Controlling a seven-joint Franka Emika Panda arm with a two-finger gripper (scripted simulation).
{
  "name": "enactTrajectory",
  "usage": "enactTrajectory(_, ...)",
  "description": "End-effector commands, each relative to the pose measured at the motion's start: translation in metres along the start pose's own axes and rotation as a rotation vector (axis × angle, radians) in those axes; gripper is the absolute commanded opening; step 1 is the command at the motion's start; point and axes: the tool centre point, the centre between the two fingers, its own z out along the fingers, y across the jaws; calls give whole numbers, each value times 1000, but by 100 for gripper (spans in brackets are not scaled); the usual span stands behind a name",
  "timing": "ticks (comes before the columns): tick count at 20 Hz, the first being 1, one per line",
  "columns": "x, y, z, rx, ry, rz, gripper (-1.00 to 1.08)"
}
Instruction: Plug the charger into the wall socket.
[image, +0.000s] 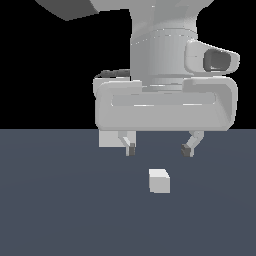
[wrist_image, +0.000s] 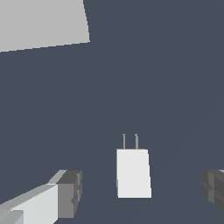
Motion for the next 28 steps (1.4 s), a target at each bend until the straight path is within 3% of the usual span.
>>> enactTrajectory(1,-1,0,4,0,0,0,100)
enactTrajectory(17,-14,0,49,1,4,2,100)
enactTrajectory(18,-14,0,49,1,4,2,-100)
enactTrajectory(28,-14,1,49,1,5,3,-100)
